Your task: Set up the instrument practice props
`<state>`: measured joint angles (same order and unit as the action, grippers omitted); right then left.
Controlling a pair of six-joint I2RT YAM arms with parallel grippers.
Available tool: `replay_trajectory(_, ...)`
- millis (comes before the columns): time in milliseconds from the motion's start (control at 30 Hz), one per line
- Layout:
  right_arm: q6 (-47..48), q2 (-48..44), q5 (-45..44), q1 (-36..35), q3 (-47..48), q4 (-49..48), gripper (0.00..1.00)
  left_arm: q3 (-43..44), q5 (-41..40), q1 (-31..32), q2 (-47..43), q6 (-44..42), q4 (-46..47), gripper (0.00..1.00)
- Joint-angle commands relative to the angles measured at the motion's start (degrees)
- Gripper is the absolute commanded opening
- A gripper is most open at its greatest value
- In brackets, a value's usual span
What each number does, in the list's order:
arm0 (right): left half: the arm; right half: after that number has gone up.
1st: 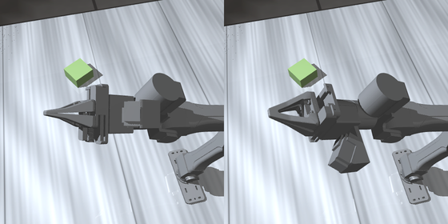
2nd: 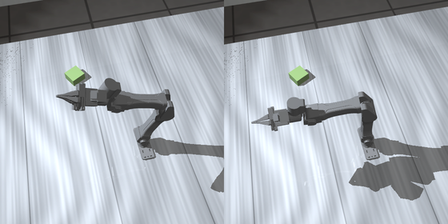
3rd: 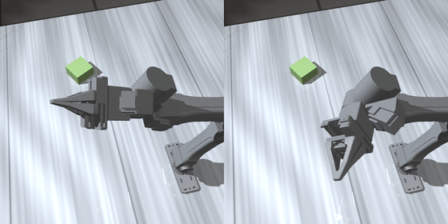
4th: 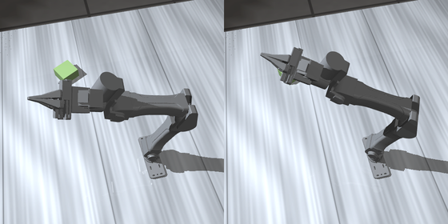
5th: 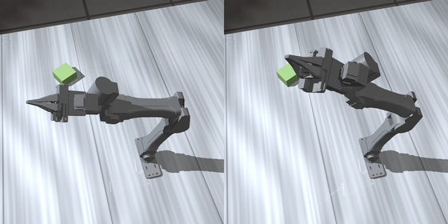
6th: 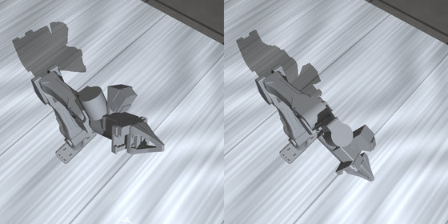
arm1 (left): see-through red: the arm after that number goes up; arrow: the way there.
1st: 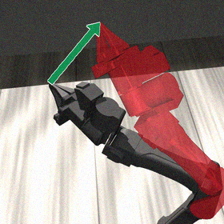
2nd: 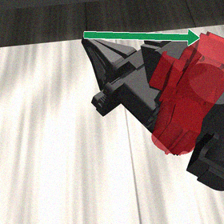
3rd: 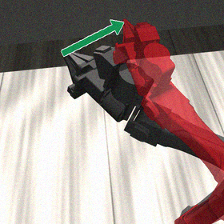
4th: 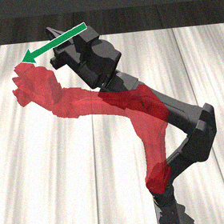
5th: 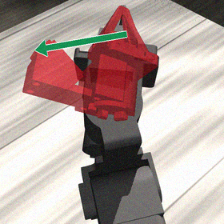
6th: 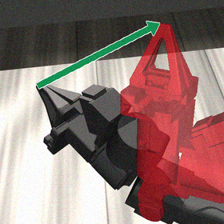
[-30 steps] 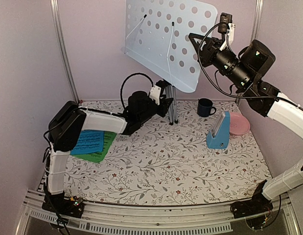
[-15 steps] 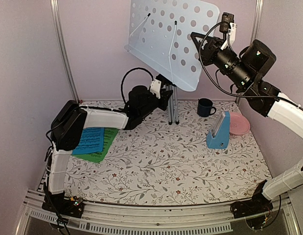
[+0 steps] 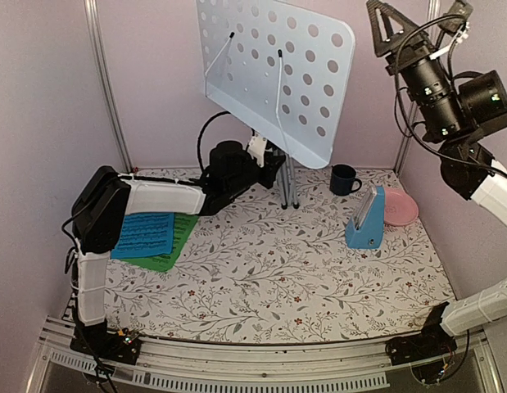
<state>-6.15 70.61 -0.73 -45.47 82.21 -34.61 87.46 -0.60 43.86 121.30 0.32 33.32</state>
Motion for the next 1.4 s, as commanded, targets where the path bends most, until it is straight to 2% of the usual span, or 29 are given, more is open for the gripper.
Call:
replay_trajectory(0,0.9,-2.1,1.0,0.1,0.9,-6.8,0.74,-0.1,2.5,-0.6,-5.3,0.4,-1.0,0.0)
replay_trajectory(100,2.4,-3.5,1.7,0.1,-0.3,-6.1,0.82,0.9,3.5,-0.8,-5.8,0.7,-3.2,0.0)
replay_trajectory(367,5.2,-11.3,-1.9,2.0,-8.6,0.2,0.9,2.7,4.7,-1.0,-8.0,1.1,-7.8,0.0)
replay_trajectory(633,4.6,-19.4,-5.1,7.0,-20.7,13.6,0.93,3.4,8.8,-2.2,-13.9,1.2,-15.3,0.0)
replay_trajectory(800,3.4,-21.2,-3.4,8.4,-30.2,16.0,0.93,0.6,10.8,-2.9,-17.4,1.9,-15.6,0.0)
replay_trajectory(1000,1.8,-15.9,3.8,9.0,-40.9,12.5,0.91,-3.3,11.3,-3.1,-21.2,1.4,-16.4,0.0)
replay_trajectory(1167,2.1,-6.4,11.8,9.2,-40.9,7.8,0.88,-4.2,11.9,-3.1,-22.7,0.6,-17.2,0.0)
replay_trajectory(1367,3.9,5.6,19.9,9.2,-35.2,6.3,0.81,-6.5,12.3,-3.1,-24.0,0.4,-16.4,0.0)
